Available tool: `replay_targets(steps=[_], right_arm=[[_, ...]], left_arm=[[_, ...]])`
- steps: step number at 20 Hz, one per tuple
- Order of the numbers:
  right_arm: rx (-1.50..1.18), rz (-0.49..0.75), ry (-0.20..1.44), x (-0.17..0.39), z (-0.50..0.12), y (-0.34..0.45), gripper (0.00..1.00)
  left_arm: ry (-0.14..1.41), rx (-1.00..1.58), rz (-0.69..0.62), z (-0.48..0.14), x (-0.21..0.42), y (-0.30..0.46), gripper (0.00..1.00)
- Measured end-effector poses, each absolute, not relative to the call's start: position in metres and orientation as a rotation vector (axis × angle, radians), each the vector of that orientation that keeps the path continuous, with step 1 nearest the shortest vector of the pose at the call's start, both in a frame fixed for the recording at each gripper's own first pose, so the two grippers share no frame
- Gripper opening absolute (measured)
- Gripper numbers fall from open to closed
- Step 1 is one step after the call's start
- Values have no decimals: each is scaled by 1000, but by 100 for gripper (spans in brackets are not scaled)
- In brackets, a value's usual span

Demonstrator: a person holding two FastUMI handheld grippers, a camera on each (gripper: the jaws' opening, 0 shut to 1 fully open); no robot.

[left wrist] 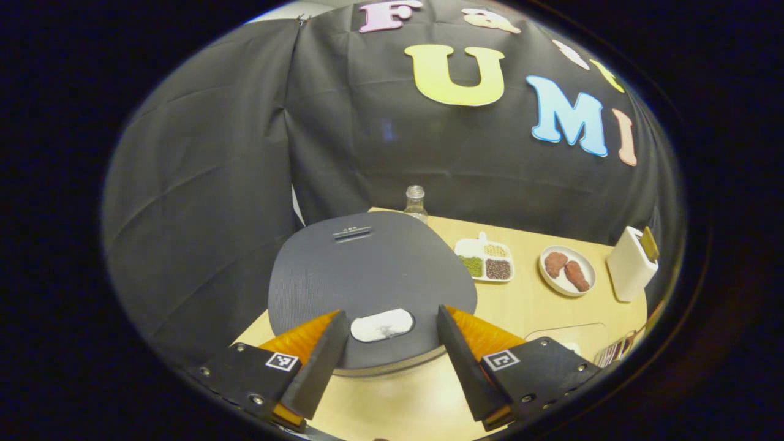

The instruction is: Close the left gripper, press the button to open the rice cooker; take a wooden spoon from the chopstick holder with the right hand, scoop a spoonful of rice and pour it into the rice cooker, then put the wooden spoon back into the chopstick holder.

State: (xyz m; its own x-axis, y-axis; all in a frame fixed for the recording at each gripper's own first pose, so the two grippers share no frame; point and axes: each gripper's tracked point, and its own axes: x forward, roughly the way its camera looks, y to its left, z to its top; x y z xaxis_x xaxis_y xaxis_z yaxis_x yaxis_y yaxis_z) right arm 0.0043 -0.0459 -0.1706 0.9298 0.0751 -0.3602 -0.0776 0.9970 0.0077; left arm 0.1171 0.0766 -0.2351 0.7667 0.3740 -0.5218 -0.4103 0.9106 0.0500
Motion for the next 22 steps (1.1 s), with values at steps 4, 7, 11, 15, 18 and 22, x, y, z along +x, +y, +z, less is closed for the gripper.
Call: replay_targets(steps=[4,7,11,15,18,22], right_arm=[[-22,82,307,26,-146,-47,98],[-18,76,203,45,-105,-52,98],[14,86,137,54,-63,-67,94],[-6,95,81,47,-31,-92,99],[14,131,72,40,-19,-97,99],[4,168,64,32,-19,-104,99]], left_arm=[[487,24,369,-187,88,50,90],[333,128,296,-105,68,31,90],[125,73,247,-2,27,-12,90],[-47,28,244,61,-10,-43,89],[-76,49,250,65,-27,-62,89],[-69,29,267,53,-43,-82,89]])
